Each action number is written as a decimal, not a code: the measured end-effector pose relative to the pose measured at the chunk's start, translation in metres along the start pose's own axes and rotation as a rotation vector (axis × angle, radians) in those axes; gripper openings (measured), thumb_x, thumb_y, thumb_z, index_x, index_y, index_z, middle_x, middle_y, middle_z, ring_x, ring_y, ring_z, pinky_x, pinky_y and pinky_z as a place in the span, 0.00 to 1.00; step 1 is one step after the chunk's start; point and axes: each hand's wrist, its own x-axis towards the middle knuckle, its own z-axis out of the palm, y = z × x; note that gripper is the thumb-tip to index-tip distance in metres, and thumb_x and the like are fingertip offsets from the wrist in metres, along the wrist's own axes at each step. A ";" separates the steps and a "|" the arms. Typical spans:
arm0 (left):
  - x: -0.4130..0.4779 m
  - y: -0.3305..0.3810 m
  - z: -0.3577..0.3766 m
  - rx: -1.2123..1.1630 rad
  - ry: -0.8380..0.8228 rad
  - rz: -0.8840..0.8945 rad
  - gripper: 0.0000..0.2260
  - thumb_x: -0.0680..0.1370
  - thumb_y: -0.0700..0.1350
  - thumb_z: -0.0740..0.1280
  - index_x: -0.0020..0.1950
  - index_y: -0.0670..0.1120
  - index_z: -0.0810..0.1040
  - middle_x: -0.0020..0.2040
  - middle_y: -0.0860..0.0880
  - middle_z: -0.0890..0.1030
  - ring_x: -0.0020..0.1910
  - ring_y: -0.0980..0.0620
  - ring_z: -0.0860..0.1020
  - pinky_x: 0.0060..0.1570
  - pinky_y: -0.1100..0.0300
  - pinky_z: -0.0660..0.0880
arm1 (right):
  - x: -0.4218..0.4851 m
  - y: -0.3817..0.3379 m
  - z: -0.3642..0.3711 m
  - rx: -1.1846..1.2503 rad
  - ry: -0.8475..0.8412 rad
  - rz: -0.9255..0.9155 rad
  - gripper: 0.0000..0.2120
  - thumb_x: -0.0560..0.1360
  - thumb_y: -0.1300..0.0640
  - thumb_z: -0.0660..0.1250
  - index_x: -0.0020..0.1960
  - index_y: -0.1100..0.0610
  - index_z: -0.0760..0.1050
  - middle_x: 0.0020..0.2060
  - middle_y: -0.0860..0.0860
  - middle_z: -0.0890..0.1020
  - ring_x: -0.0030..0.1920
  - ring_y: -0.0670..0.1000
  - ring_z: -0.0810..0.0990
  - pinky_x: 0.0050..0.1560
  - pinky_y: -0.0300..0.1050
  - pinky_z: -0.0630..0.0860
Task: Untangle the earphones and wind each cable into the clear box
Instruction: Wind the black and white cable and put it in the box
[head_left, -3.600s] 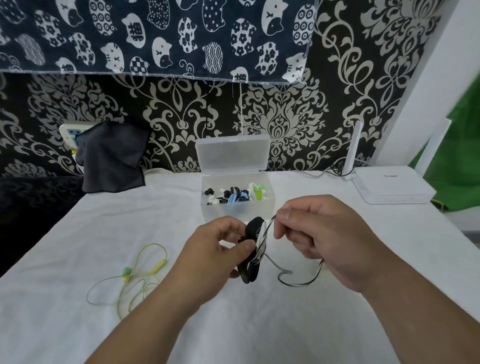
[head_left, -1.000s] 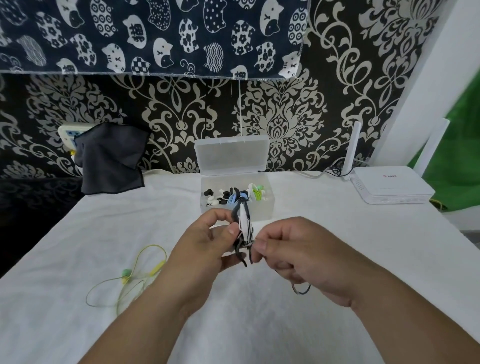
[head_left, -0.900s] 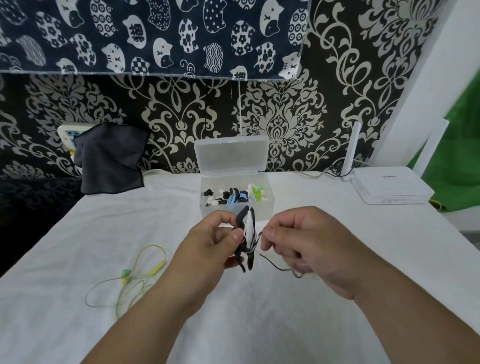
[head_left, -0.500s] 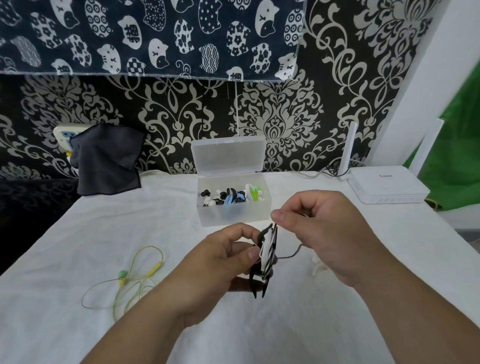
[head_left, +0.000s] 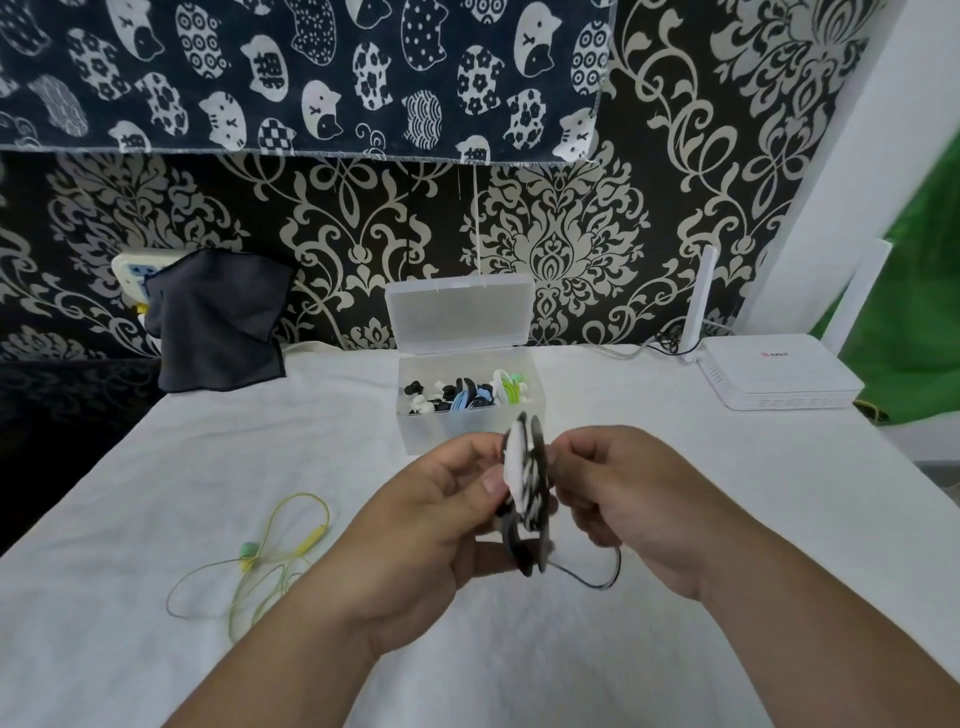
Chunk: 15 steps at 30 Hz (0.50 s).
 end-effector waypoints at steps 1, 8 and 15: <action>0.001 0.001 0.000 -0.032 0.020 0.021 0.11 0.74 0.42 0.65 0.53 0.40 0.82 0.49 0.38 0.82 0.45 0.44 0.80 0.41 0.52 0.81 | 0.000 0.001 0.002 -0.017 -0.019 0.010 0.14 0.81 0.55 0.65 0.39 0.59 0.76 0.28 0.51 0.66 0.27 0.49 0.60 0.29 0.42 0.56; 0.008 0.006 -0.010 -0.194 0.223 0.088 0.11 0.72 0.44 0.64 0.51 0.44 0.83 0.49 0.44 0.84 0.37 0.51 0.80 0.42 0.56 0.81 | -0.005 0.001 0.014 -0.210 -0.193 0.067 0.16 0.84 0.54 0.59 0.42 0.58 0.78 0.27 0.48 0.68 0.24 0.44 0.63 0.29 0.34 0.63; 0.011 0.001 -0.018 -0.066 0.333 0.087 0.07 0.80 0.41 0.62 0.54 0.41 0.77 0.42 0.40 0.80 0.38 0.45 0.77 0.39 0.55 0.81 | -0.012 -0.009 0.018 -0.198 -0.292 -0.003 0.15 0.83 0.55 0.61 0.42 0.58 0.81 0.28 0.48 0.68 0.26 0.44 0.64 0.31 0.34 0.63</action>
